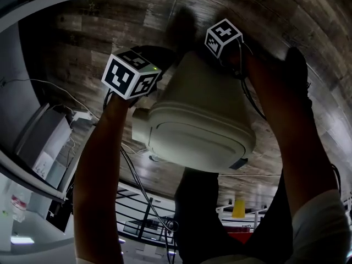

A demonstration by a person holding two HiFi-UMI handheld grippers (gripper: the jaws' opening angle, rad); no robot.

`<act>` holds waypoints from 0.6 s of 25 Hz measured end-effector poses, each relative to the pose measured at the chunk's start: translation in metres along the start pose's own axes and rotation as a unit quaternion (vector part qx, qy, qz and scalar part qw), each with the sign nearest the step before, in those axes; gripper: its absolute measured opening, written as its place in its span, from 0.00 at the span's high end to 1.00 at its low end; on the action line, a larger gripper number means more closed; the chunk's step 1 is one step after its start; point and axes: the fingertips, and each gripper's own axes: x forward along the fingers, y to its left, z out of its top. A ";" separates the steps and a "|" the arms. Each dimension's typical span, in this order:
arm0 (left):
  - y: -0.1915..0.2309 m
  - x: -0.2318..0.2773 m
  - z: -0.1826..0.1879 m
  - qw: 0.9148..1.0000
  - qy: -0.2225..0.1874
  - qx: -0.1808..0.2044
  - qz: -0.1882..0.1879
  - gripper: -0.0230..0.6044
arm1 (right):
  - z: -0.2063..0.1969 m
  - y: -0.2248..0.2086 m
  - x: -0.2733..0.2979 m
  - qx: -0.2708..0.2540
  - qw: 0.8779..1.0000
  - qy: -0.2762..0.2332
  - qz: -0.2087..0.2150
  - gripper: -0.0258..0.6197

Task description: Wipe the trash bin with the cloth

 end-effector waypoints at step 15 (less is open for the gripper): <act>-0.026 -0.003 0.044 0.999 -0.006 0.044 -0.004 0.96 | -0.139 -0.070 -0.032 -0.035 0.987 0.115 -0.110 0.81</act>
